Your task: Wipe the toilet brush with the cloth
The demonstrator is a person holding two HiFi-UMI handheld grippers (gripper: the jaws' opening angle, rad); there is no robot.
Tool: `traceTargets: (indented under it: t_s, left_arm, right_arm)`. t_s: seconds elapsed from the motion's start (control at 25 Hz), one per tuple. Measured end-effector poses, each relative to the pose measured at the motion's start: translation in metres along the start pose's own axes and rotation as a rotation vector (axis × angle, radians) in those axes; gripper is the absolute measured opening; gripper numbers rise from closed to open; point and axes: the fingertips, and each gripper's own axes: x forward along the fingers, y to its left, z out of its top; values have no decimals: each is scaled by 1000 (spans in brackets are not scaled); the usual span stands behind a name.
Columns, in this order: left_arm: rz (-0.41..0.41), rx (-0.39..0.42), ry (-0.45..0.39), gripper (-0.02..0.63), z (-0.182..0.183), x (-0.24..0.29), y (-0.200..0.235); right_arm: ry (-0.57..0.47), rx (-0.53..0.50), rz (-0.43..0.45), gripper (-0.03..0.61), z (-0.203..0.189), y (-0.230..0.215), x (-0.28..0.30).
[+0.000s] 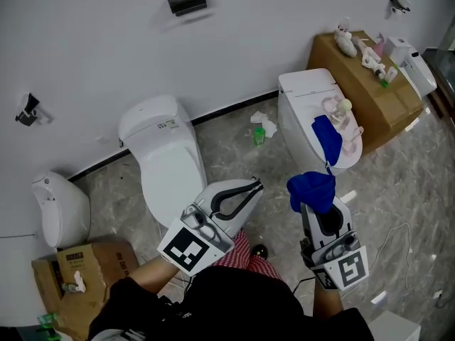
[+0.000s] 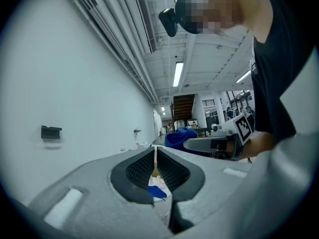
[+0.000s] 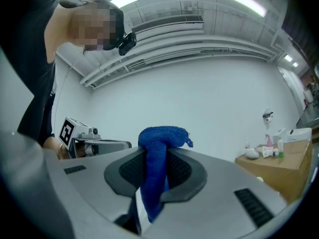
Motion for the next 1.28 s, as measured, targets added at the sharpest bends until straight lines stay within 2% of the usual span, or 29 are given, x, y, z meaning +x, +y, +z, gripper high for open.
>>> traceTargets:
  t_s: [0.24,0.52,0.84,1.28]
  left_arm:
    - [-3,-35,16,3,-15,6,26]
    - [-17,-19,31,3,-35,13,46]
    - [-23,-39,64,3,-67,23,66]
    - [-39,-101,102,18,-112,40,73]
  right_arm:
    - [45,-10,-8,77,-22,-7,23]
    - [71,2,-21,77,-43,-15,43]
    - [100,10,-66,77,-69,-31,51]
    - [142,48,-124,77,-111,-48,53]
